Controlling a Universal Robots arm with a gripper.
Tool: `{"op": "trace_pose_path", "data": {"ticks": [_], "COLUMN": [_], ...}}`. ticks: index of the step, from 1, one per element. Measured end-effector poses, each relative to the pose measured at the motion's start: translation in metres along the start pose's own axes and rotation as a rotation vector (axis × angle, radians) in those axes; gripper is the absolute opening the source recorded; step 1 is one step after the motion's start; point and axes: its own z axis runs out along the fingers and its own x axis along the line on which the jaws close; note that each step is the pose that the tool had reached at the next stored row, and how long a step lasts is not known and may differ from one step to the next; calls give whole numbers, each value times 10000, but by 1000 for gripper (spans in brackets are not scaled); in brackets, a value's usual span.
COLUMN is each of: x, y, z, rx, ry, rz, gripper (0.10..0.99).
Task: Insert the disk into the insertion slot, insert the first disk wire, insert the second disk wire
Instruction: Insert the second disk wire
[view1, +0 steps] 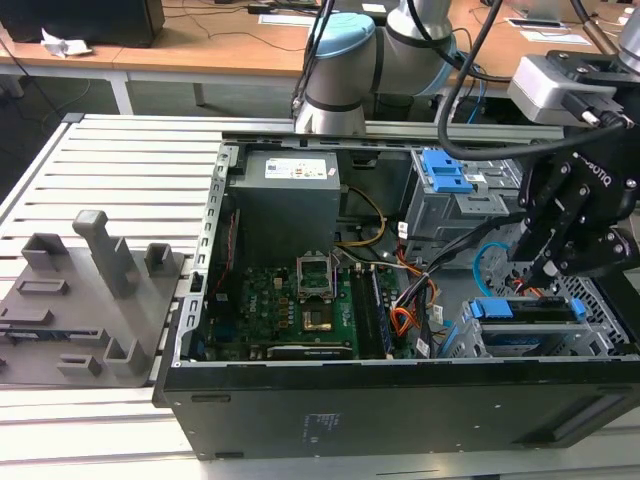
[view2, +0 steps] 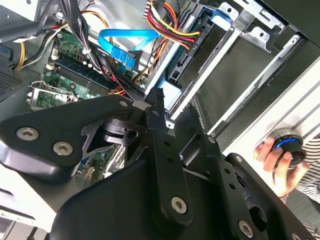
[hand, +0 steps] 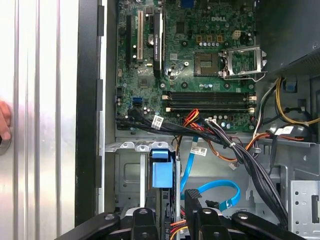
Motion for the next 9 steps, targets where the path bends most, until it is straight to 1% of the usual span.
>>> {"op": "trace_pose_path", "data": {"ticks": [2,3,8,9], "x": [0,1,0,0], "y": [0,0,0,2], "z": [0,-1,-2,-25], "rx": [22,26,27,27], "ry": [53,65,66,70], "rz": [-1027,-1244,-1246,-1245], "gripper": [361,361,361,361]}}
